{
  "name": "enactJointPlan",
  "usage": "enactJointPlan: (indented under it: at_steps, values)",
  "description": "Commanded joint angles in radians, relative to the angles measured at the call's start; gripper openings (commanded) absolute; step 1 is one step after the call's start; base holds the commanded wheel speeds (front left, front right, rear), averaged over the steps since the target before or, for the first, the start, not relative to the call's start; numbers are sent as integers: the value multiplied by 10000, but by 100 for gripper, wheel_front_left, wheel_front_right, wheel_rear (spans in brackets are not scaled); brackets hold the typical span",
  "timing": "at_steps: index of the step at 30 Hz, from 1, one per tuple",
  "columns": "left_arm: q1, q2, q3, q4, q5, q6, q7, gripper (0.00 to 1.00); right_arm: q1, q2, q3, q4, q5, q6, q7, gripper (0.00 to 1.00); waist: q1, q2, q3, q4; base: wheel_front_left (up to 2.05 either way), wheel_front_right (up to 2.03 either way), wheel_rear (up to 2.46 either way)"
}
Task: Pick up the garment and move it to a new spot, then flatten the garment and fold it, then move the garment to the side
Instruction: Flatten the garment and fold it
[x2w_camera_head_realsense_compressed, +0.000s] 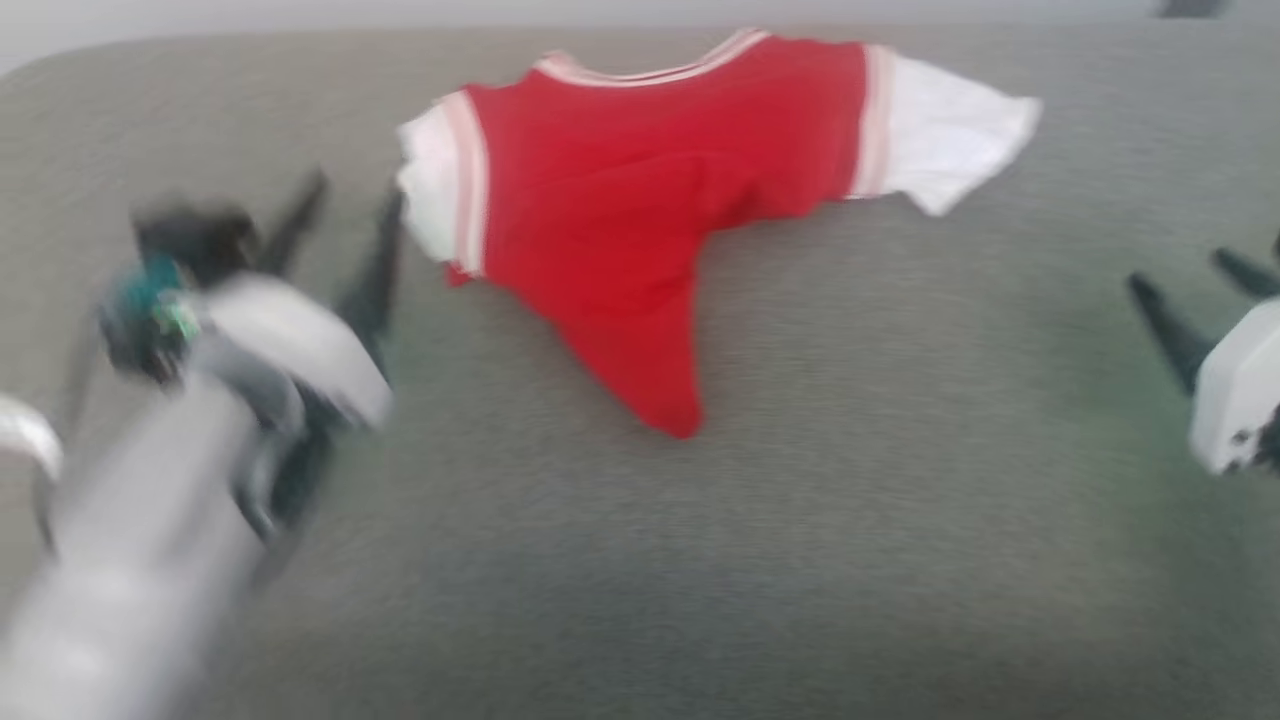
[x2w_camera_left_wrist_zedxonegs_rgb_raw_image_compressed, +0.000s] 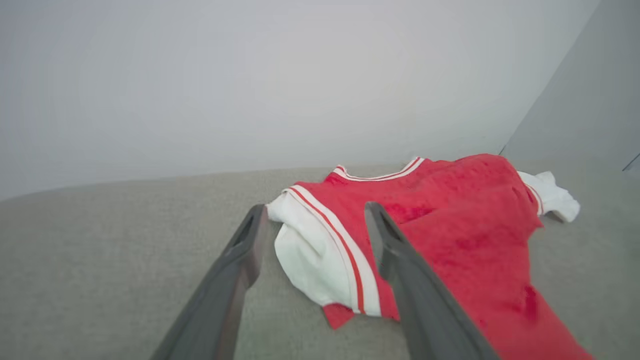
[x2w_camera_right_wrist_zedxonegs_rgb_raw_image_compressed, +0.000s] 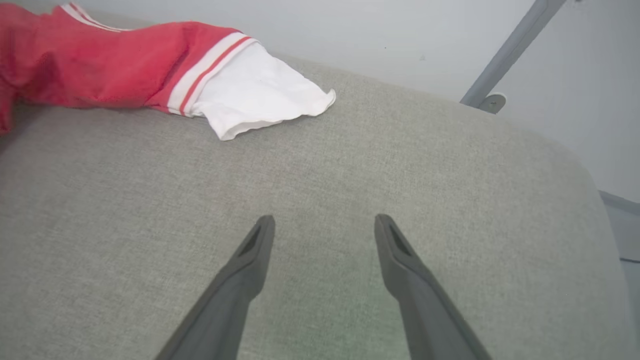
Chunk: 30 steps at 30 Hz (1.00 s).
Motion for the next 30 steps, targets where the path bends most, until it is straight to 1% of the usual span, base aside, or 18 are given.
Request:
enactJointPlan:
  at_steps: [1, 4, 6, 7, 8, 11, 15, 16, 18, 22, 26, 29, 30]
  values:
    - [1163, -303, 904, -852, 916, 318, -41, 100, -430, -367, 158, 160, 35, -10, 363, 100, 0, -1, 190, 1001, 0, 0, 0]
    - [2625, -844, 2088, -2146, 2375, 589, -43, 100, -1147, -744, 467, 540, 504, -7, 1184, 100, 0, -1, 315, 1516, 0, 0, 0]
    - [3474, -1239, 2690, -2833, 3250, 642, -44, 100, -1638, -1036, 710, 903, 840, -9, 2058, 100, 0, -1, 434, 1800, 0, 0, 0]
    - [3474, -1239, 2690, -2833, 3250, 642, -44, 100, -1638, -1036, 710, 903, 840, -9, 2058, 100, 0, -1, 434, 1800, 0, 0, 0]
    - [3825, -1477, 2991, -3155, 3600, 637, -46, 100, -1933, -1213, 847, 1072, 1002, -9, 2554, 100, 0, -1, 514, 1934, 0, 0, 0]
    - [4616, -2036, 3721, -3858, 4531, 412, -46, 100, -2910, -1504, 1047, 1668, 1368, -9, 3745, 100, 0, -1, 784, 2270, 0, 0, 0]
    - [5215, -2736, 4494, -4411, 5318, 30, -45, 100, -4160, -1634, 967, 2651, 1194, -9, 4972, 100, 0, -1, 1163, 2643, 0, 0, 0]
    - [5407, -3067, 4829, -4565, 5643, -188, -46, 100, -4721, -1604, 852, 3176, 1029, -9, 5551, 100, 0, -1, 1308, 2805, 0, 0, 0]
    - [5489, -3369, 5093, -4670, 5881, -425, -47, 100, -5177, -1561, 688, 3633, 794, -9, 5804, 100, 0, -1, 1425, 2969, 0, 0, 0]
    - [5552, -3869, 5468, -4671, 6316, -799, -48, 100, -5715, -1299, 257, 4631, 222, -9, 5937, 100, 0, -1, 1630, 3197, 0, 0, 0]
    - [5612, -4209, 5772, -4725, 6519, -1032, -46, 100, -5933, -1034, 124, 5363, -345, -9, 6129, 100, 0, -1, 1823, 3268, 0, 0, 0]
    - [5665, -4368, 5942, -4748, 6632, -1145, -47, 100, -5951, -804, 102, 5668, -529, -7, 6078, 100, 0, -1, 1941, 3249, 0, 0, 0]
    - [5681, -4413, 5978, -4744, 6659, -1158, -47, 100, -5944, -740, 129, 5701, -561, -7, 6062, 56, 0, -1, 1958, 3236, 0, 0, 0]
